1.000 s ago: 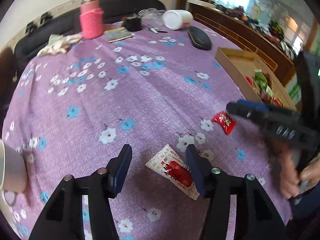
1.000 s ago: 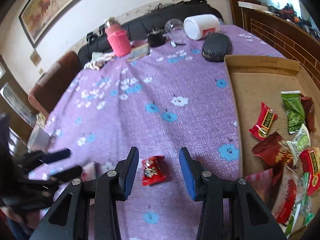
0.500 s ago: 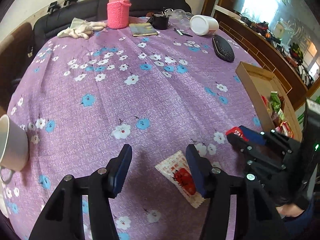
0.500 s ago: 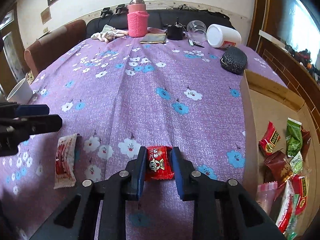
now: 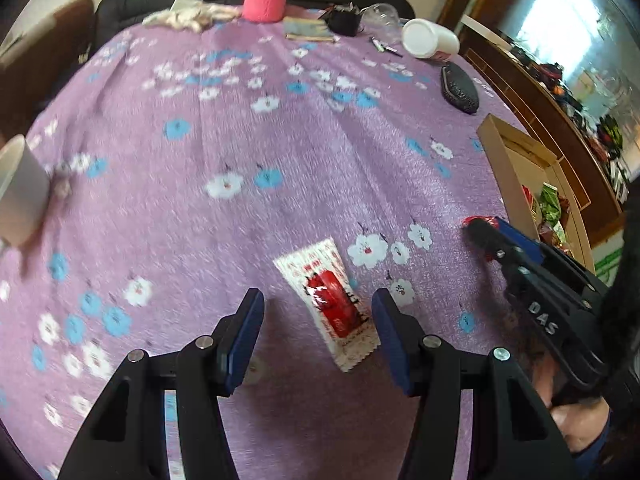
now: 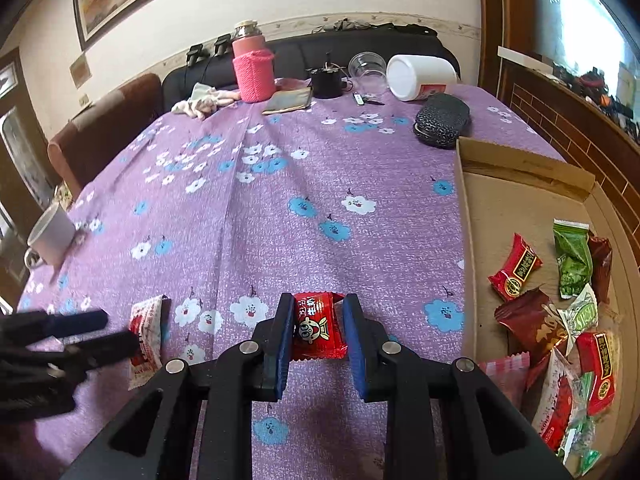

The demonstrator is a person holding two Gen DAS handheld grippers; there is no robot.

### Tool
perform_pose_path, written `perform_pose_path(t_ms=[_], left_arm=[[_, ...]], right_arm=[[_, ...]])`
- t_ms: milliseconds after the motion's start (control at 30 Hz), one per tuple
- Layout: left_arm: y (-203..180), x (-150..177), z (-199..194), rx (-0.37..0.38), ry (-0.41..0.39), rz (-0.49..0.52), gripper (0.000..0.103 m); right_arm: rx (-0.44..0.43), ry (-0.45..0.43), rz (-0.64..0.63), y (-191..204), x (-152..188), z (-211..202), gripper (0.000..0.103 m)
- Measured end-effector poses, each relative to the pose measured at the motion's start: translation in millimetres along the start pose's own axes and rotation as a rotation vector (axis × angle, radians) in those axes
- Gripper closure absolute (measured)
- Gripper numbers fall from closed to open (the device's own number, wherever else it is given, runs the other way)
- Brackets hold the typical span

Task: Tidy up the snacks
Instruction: 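Grasp a red-white packet with the left tool while the right tool holds the candy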

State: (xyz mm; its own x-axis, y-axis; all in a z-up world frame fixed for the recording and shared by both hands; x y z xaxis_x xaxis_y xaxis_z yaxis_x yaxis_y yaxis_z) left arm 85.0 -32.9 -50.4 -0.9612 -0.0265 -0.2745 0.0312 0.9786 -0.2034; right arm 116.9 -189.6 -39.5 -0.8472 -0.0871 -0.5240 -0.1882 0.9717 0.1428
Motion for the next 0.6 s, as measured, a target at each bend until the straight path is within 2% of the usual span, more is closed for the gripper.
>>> perform_pose_path(t_ms=[133,267,467,600], left_arm=[[-6,-1,11,-0.061,-0.013,0.019,0.05],[-9,-5,14,-0.175,-0.066,0.087,0.072],[-21,-21,18,-0.228,-0.085,0.143,0.077],[-34,-32,20,-0.245,-0.157,0.164,0.077]], right_arm=[[-0.003,-0.011,0.003,0,0,-3,0.077],[-0.011,-0.014,0.004,0,0,-4,0.077],[-0.018,-0.013,0.015,0,1,-4,0.077],[-0.021,-0.01,0.033,-4,1,-2,0.077]])
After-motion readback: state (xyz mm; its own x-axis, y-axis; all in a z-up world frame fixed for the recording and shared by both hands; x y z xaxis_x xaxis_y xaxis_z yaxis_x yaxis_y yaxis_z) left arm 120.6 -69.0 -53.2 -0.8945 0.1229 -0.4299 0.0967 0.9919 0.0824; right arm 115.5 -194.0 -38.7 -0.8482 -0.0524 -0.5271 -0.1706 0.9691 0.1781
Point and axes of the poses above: each gripper's, at about its wrist camera, not at the fingertips, and z roughly the way its jaws point, y to its left, x to its underside, the point moved 8 cm from there along z, roughly the way its jaws point, and after that the axes turned 10 degrees about y, right-handed, at the moved point
